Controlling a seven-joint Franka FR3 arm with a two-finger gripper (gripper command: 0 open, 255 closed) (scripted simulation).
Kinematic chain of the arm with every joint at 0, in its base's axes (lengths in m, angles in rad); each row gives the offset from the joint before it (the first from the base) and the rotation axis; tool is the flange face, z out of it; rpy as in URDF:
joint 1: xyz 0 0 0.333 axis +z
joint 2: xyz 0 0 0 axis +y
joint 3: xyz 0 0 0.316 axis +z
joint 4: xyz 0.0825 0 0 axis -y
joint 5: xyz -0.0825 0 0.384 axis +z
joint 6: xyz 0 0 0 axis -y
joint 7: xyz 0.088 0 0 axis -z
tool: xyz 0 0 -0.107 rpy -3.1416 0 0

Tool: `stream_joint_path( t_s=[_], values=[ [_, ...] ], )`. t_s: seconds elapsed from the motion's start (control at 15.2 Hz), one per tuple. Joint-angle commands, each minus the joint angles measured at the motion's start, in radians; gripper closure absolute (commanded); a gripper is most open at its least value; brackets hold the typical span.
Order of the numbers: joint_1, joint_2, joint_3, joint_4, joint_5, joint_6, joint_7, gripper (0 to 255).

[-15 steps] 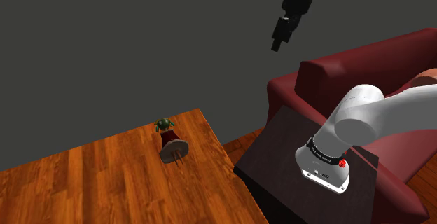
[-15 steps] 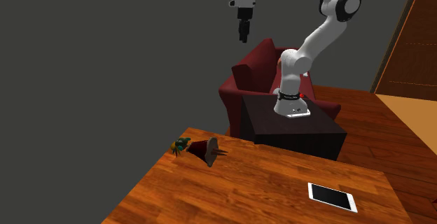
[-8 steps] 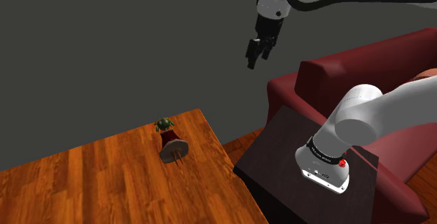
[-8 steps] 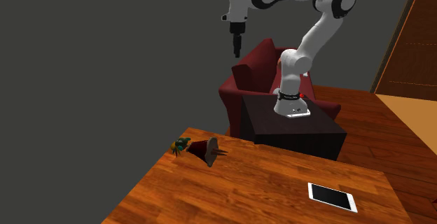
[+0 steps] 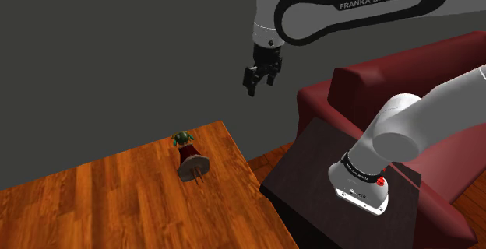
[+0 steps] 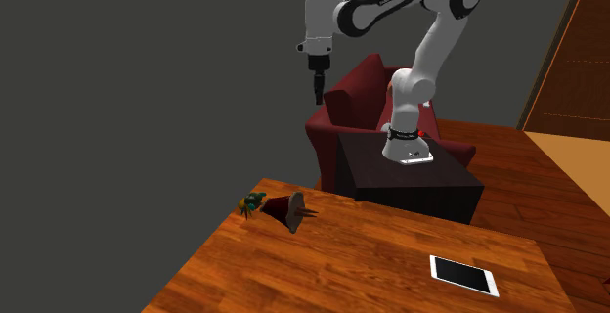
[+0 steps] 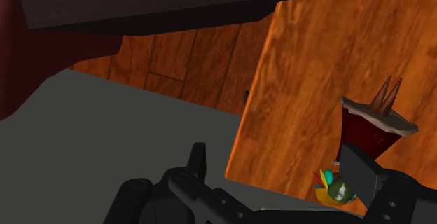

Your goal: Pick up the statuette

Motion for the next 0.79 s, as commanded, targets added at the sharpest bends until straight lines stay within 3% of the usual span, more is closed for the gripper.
stream_joint_path(
  t_s=[0.0, 0.33, 0.73],
  values=[
    [0.000, 0.071, 0.033, 0.015, 0.000, 0.051, 0.053, 0],
    [-0.001, 0.260, 0.100, 0.080, -0.032, 0.156, 0.184, 0],
    [0.018, 0.509, 0.143, 0.202, -0.123, 0.249, 0.356, 0]
  ],
)
